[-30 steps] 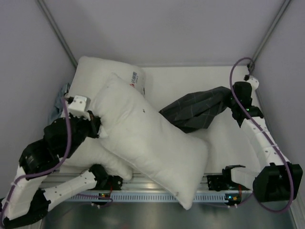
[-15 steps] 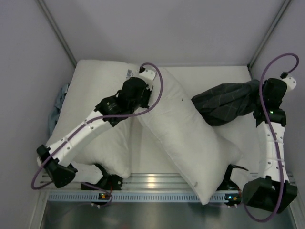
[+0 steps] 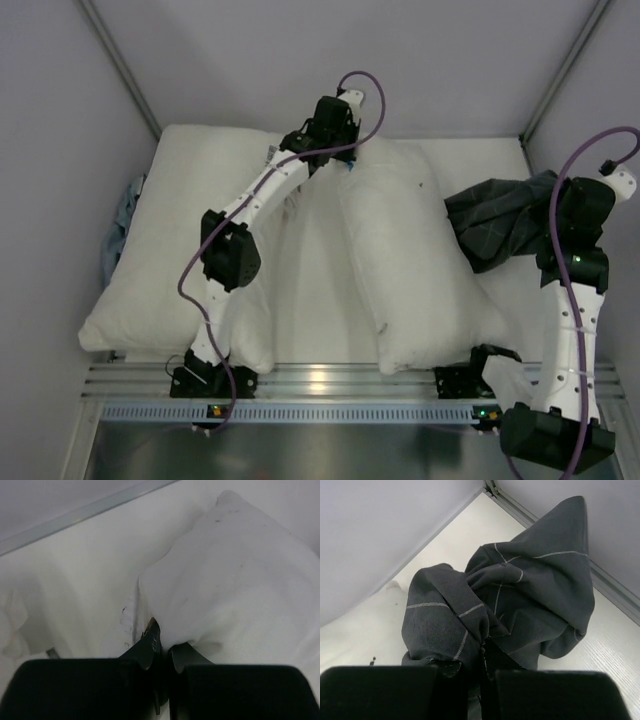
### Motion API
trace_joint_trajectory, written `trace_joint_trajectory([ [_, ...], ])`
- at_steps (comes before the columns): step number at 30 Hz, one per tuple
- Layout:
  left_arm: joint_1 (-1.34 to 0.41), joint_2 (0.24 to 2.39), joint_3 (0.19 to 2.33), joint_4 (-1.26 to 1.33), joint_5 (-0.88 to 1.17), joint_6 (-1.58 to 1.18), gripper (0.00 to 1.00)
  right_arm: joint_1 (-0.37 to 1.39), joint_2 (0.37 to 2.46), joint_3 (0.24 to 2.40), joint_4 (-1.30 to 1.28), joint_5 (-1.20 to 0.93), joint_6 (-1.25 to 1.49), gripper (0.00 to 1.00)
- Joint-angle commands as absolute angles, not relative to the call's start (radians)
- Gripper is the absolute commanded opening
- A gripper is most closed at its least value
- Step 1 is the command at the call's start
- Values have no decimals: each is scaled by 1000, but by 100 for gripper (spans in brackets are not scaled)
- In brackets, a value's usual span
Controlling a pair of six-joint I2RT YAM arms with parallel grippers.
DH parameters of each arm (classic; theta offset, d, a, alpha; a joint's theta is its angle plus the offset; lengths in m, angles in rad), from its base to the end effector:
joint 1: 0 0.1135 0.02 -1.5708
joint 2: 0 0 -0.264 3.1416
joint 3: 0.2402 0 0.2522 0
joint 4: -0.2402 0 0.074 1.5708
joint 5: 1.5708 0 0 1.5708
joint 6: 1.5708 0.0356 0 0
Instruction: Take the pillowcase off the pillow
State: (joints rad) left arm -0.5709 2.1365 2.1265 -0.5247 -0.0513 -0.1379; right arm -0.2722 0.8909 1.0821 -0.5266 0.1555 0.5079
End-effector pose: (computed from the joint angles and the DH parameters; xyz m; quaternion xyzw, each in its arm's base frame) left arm 0.4228 -0.2694 0.3381 0.1742 0.8510 -0.1509 0.4720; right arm 0.1779 -0.0554 0.3883 0.3506 0.7346 0.0050 0.5809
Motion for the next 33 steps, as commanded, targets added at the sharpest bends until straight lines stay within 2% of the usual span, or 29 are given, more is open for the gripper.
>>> trace_joint_trajectory([
  [1,-563,2253,2396,-466,103,-184,0,-296,888,1127,-538,175,497,0],
  [3,-549,2319,2507,-465,132,-199,0,-301,903,1123,-535,189,502,0],
  [5,-520,2322,2511,-457,156,-242,0,-302,923,1115,-535,202,502,0],
  [6,-511,2301,2475,-453,161,-258,4,-304,946,1098,-535,209,499,0],
  [7,-497,2281,2439,-445,167,-270,13,-305,956,1088,-532,212,496,0],
  [9,-486,2211,2355,-408,178,-301,37,-308,980,1036,-505,204,495,2],
  [10,-485,2186,2280,-400,178,-305,76,-308,988,1019,-494,192,491,22],
  [11,-483,2163,2249,-400,166,-305,97,-310,1012,1003,-483,175,474,35],
  [13,-483,2082,2147,-400,152,-313,99,-311,1052,991,-500,124,454,58],
  [15,-485,1999,2082,-400,152,-325,99,-296,1115,1021,-553,199,437,67],
  [18,-494,1893,1974,-399,161,-331,99,-258,1141,1075,-650,386,430,74],
  [20,-509,1841,1906,-400,164,-325,99,-227,1129,1094,-667,410,398,78],
  [23,-534,1744,1843,-400,209,-328,99,-221,1086,1109,-675,428,384,99],
  [29,-598,1492,1596,-393,204,-340,99,-212,1003,1118,-715,445,376,100],
  [33,-600,1329,1452,-364,216,-368,99,-206,963,1108,-719,328,379,99],
])
